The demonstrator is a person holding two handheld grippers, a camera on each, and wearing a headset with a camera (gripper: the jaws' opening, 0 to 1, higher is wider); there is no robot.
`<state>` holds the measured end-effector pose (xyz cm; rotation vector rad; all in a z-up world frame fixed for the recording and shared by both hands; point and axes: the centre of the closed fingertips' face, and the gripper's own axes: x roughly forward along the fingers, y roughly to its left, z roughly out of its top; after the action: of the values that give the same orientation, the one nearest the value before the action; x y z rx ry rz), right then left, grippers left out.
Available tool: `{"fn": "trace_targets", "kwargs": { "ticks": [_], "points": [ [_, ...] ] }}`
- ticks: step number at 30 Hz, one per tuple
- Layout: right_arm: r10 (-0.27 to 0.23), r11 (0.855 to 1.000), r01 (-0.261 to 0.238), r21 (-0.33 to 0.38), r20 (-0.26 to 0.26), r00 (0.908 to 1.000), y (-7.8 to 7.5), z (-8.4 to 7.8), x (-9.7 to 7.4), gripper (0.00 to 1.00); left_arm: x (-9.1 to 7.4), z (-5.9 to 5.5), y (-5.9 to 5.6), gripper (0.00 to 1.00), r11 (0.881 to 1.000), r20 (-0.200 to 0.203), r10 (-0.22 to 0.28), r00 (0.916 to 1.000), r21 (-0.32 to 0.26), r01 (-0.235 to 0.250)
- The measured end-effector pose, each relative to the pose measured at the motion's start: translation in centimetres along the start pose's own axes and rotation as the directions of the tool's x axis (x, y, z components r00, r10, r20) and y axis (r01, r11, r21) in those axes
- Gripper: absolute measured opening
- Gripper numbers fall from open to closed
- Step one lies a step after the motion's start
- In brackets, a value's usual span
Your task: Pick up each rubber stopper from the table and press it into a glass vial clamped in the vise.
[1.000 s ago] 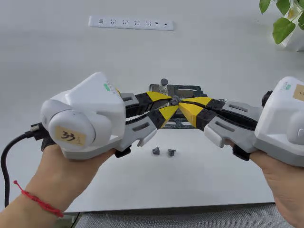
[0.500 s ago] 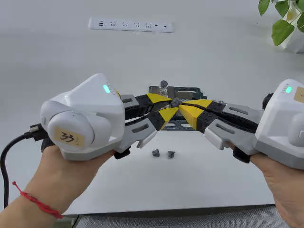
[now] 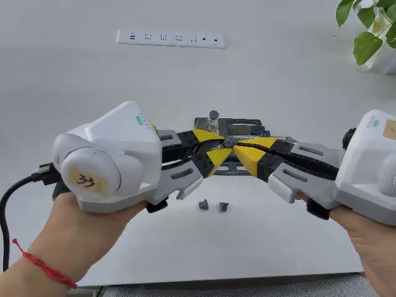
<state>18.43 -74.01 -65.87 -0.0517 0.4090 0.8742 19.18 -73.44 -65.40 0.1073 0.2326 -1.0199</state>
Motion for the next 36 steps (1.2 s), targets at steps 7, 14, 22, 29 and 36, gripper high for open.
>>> {"fn": "trace_targets", "kwargs": {
  "ticks": [7,14,22,29,36],
  "points": [
    [0.026,0.999,-0.026,0.021,0.001,0.9997,0.1,0.0,-0.3,0.01,-0.1,0.0,-0.1,0.04,1.000,0.001,-0.007,1.0000,-0.008,0.007],
    [0.086,0.995,-0.086,0.049,0.003,0.9963,-0.4,0.6,-1.4,0.08,-0.7,0.2,0.0,0.04,0.999,0.013,-0.047,0.9988,-0.027,0.047],
    [0.268,0.963,-0.268,0.031,0.006,0.9633,0.8,1.8,-2.7,0.12,-1.9,1.4,-1.2,0.04,0.976,0.059,-0.190,0.9800,-0.099,0.195],
    [0.363,0.931,-0.363,-0.037,-0.016,0.9316,2.7,3.0,-3.1,0.16,-3.2,3.2,-1.4,0.04,0.943,0.142,-0.256,0.9563,-0.180,0.279],
    [0.431,0.902,-0.430,-0.047,0.022,0.9018,4.1,4.9,-3.3,0.16,-4.1,4.6,-2.3,0.04,0.915,0.201,-0.314,0.9278,-0.197,0.352]
  ]
}}
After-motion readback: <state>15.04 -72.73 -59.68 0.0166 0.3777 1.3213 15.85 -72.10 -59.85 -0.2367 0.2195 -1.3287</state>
